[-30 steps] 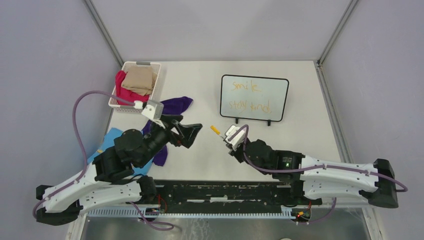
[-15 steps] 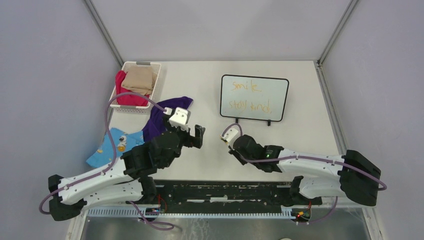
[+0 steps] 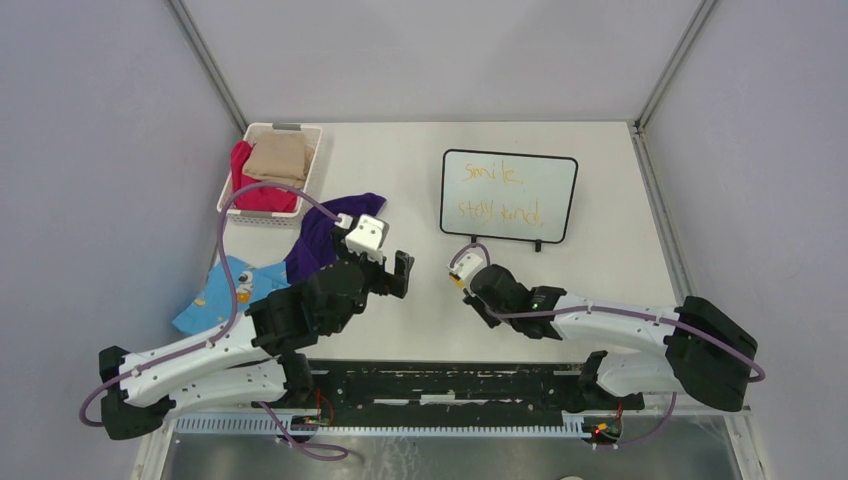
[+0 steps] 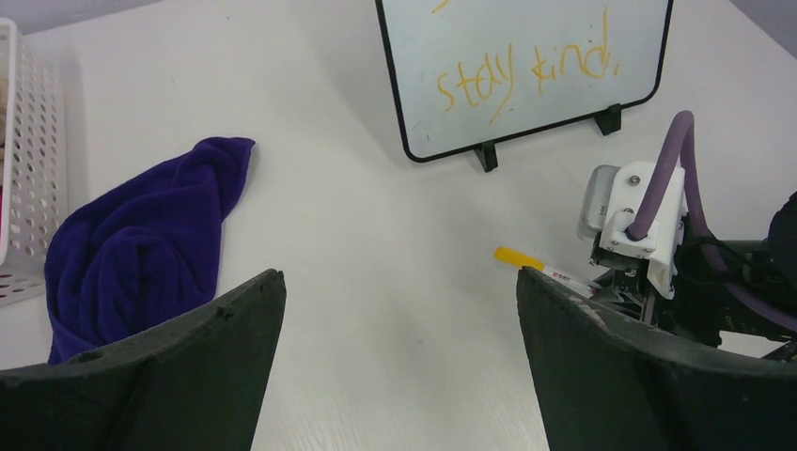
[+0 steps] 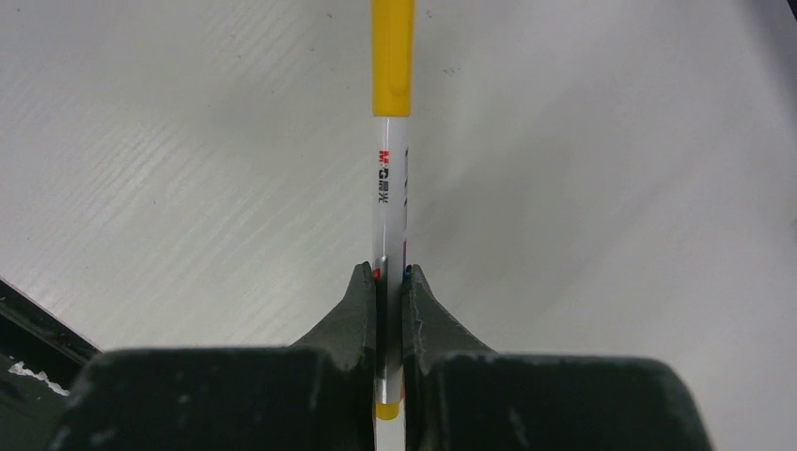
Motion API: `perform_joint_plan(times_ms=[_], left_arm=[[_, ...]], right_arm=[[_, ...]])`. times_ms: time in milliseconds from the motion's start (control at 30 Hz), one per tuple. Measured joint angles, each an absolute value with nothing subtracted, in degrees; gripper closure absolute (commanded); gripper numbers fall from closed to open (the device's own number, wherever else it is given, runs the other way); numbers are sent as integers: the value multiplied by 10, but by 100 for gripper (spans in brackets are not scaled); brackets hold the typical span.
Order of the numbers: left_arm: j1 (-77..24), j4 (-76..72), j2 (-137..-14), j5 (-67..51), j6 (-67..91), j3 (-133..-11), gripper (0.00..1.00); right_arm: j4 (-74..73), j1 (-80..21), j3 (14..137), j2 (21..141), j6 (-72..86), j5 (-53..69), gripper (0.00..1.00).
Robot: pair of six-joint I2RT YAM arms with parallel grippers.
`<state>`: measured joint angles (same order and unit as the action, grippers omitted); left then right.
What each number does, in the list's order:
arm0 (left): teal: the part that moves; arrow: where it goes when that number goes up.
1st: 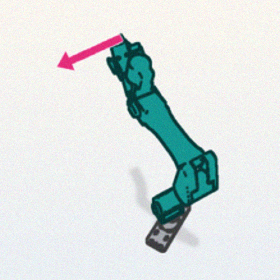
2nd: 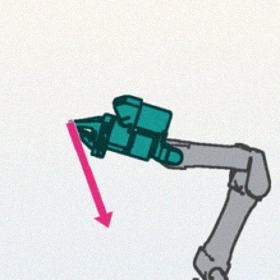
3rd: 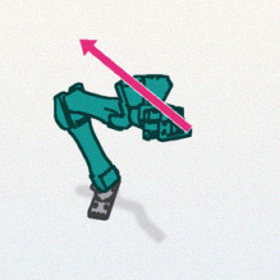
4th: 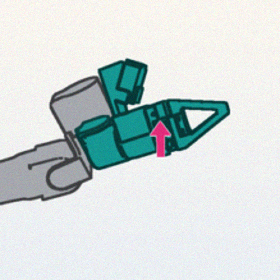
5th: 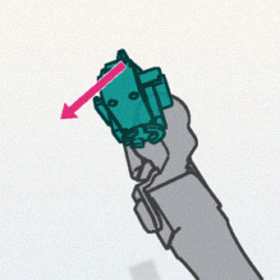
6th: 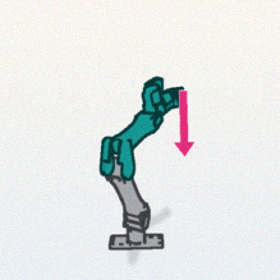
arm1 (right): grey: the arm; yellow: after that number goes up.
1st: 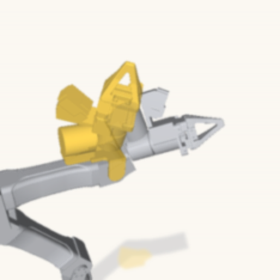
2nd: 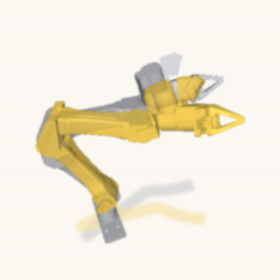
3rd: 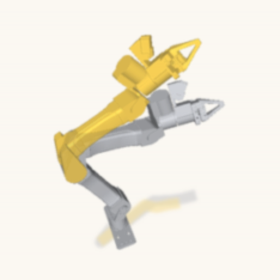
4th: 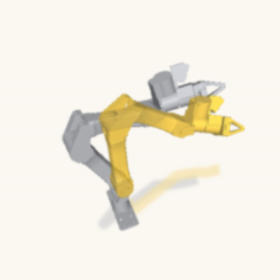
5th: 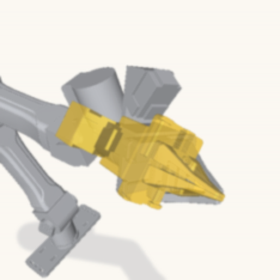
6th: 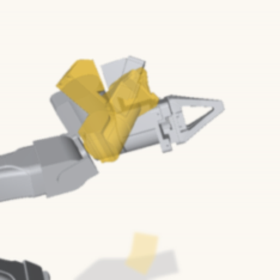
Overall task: Write a sentence on the whiteboard
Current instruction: Place the whiteboard marker at the center of the board.
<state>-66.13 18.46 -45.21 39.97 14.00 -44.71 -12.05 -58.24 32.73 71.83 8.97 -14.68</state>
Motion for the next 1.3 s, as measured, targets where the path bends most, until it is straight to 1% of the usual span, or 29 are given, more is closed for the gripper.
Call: perform_joint_plan(times_ms=[267,400,633,800,900,1067,1133,1300], left_arm=[[-661,183,-453,401,122,-459,3],[-661,183,-458,392,131,-459,3],[-661,180,-526,344,202,-459,3],[-662,162,-597,293,256,-459,4],[-661,153,-621,261,287,-461,4],[-658,113,-617,210,337,-461,4],[-651,102,-604,193,354,-461,5],[-643,20,-559,158,395,-452,5]], right_arm=[[-121,-577,327,716,94,-138,100],[-121,-577,322,696,96,-135,100],[-86,-577,295,566,98,-82,100],[-37,-577,288,492,105,-33,100],[-10,-577,278,453,111,-20,100],[23,-577,270,413,118,-7,100],[39,-575,267,404,120,-5,100],[72,-574,249,390,132,11,100]])
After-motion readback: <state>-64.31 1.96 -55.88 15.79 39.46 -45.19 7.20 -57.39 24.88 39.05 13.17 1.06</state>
